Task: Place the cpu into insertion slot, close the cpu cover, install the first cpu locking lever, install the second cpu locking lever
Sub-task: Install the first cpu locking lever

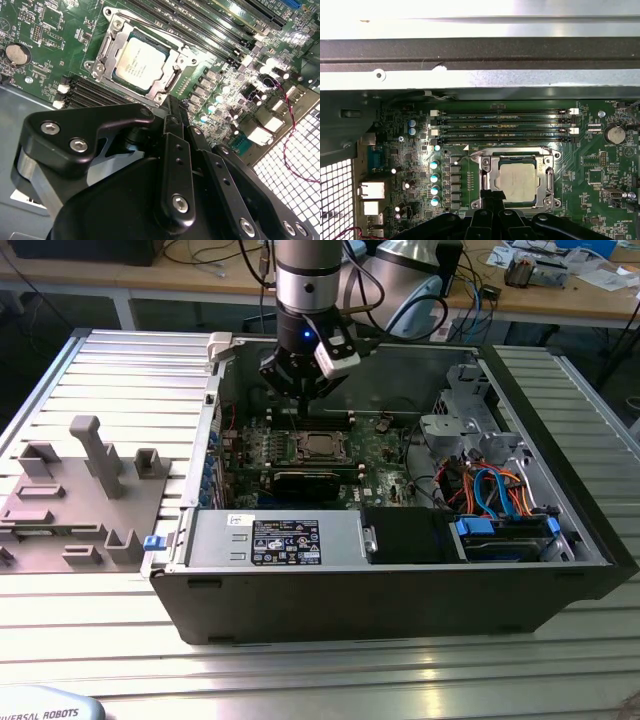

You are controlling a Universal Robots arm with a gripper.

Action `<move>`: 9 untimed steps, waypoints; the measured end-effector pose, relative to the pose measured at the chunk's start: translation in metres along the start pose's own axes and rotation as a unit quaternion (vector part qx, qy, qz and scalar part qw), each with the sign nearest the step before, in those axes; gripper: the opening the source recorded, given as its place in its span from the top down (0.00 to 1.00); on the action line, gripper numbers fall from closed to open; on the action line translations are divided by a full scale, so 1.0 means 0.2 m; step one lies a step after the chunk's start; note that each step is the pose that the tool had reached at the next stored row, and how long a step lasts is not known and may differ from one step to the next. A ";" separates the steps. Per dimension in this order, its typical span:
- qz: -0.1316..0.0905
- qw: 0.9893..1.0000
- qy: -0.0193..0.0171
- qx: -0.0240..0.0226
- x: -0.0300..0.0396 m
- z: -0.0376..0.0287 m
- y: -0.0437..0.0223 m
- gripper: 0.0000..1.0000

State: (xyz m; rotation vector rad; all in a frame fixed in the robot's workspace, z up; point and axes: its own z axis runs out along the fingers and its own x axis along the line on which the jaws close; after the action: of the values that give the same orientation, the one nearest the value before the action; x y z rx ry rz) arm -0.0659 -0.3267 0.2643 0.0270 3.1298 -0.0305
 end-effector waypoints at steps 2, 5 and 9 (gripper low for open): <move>0.000 1.000 0.000 0.000 0.002 0.000 0.000 0.89; 0.000 1.000 0.000 0.000 0.004 0.000 0.000 0.89; 0.000 1.000 0.000 0.000 0.009 0.000 0.000 0.89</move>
State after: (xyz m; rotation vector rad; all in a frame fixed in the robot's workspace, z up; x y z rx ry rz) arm -0.0676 -0.3267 0.2643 0.0271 3.1298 -0.0304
